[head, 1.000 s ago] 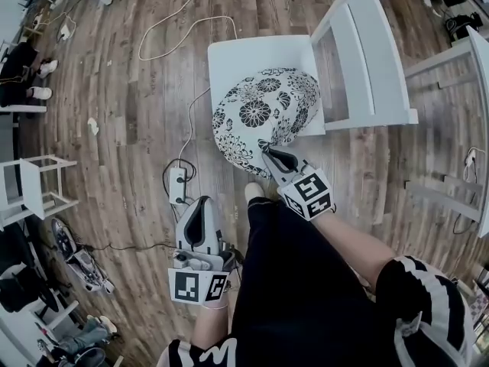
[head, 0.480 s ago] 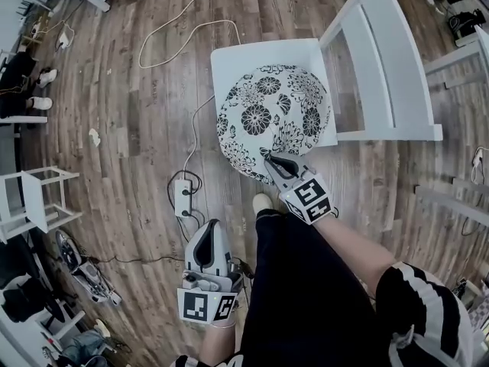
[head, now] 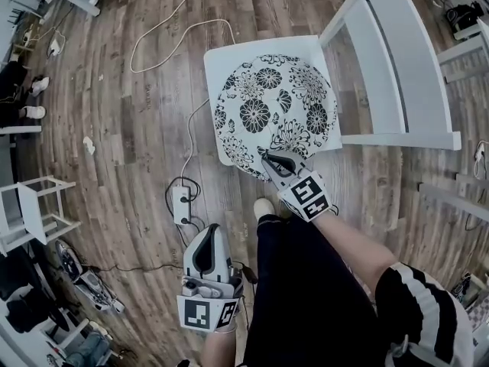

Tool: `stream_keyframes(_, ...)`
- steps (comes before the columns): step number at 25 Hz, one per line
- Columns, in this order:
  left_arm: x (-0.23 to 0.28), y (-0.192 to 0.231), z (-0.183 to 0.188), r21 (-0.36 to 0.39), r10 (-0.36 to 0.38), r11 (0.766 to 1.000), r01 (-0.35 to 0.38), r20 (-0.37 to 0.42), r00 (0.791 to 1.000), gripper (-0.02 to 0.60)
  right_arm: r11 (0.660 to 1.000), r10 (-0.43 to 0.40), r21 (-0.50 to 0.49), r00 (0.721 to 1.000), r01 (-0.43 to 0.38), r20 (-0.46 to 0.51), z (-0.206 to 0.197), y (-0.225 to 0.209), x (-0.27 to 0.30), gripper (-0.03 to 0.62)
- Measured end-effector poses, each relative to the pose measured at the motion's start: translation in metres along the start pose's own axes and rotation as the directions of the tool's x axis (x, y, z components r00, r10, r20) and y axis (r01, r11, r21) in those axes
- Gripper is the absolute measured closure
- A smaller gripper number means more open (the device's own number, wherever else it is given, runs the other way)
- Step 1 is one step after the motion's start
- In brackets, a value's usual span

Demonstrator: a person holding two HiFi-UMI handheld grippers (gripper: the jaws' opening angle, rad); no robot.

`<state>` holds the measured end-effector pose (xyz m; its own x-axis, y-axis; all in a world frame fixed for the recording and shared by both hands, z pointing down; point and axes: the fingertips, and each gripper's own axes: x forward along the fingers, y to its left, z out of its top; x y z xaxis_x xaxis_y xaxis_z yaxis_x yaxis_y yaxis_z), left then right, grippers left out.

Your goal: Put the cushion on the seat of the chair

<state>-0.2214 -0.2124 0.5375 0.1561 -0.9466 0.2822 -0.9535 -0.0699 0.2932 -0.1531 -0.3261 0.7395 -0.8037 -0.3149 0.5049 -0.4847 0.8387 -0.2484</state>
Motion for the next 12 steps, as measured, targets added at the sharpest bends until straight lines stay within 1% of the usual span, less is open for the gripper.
stream_keyframes(7, -0.001, 0.005, -0.013, -0.017, 0.002, 1.0, -0.003, -0.018, 1.0, 0.575, 1.0, 0.015, -0.014, 0.999, -0.015, -0.04, -0.009, -0.007, 0.025, 0.56)
stream_keyframes(12, 0.002, 0.007, -0.013, -0.031, 0.004, 1.0, -0.005, -0.016, 1.0, 0.577, 0.999, 0.019, -0.037, 0.997, -0.022, -0.075, -0.011, -0.016, 0.039, 0.56)
